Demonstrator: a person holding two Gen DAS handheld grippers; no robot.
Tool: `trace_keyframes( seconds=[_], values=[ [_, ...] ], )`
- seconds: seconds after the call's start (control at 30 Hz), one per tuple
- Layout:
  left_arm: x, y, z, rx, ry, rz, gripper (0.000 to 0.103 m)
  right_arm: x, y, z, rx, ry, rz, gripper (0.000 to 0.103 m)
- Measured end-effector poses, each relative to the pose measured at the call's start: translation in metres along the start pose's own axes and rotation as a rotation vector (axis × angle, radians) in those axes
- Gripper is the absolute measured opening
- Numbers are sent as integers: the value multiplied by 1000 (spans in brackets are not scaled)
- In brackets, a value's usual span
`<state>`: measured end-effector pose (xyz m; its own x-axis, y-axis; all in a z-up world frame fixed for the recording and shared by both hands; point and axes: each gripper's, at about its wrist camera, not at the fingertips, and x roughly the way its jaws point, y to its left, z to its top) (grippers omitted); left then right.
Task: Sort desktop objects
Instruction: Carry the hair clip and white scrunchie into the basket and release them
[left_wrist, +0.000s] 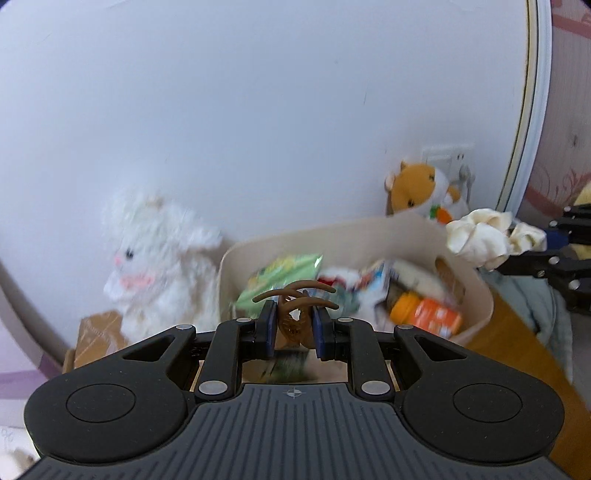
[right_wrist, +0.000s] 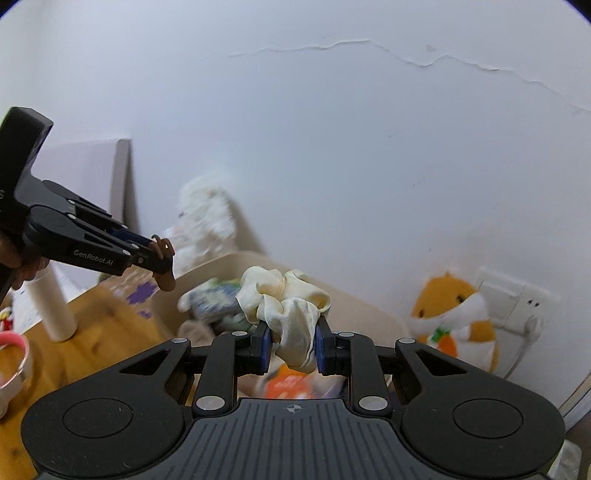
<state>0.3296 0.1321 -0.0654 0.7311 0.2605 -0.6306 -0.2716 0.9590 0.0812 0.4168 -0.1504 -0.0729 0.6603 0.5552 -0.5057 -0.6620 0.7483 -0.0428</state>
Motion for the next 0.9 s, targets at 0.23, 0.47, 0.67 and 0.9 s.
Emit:
trace_keyframes(
  seconds=[0.23,0.47,0.67,0.9],
  values=[
    [29,-24,25,-6,-17,-14,20,33,-17,8,34,3,-48,21],
    [67,-41,20,-4,42,9,20,64,-23,-7,69,55,-64,21],
    [90,-43,9,-44,90,37,20,82,-32,-22,99,98,-39,23],
    [90,-39,4,-128,98,63,84,84,-31,-29,87,139,1,54]
  ],
)
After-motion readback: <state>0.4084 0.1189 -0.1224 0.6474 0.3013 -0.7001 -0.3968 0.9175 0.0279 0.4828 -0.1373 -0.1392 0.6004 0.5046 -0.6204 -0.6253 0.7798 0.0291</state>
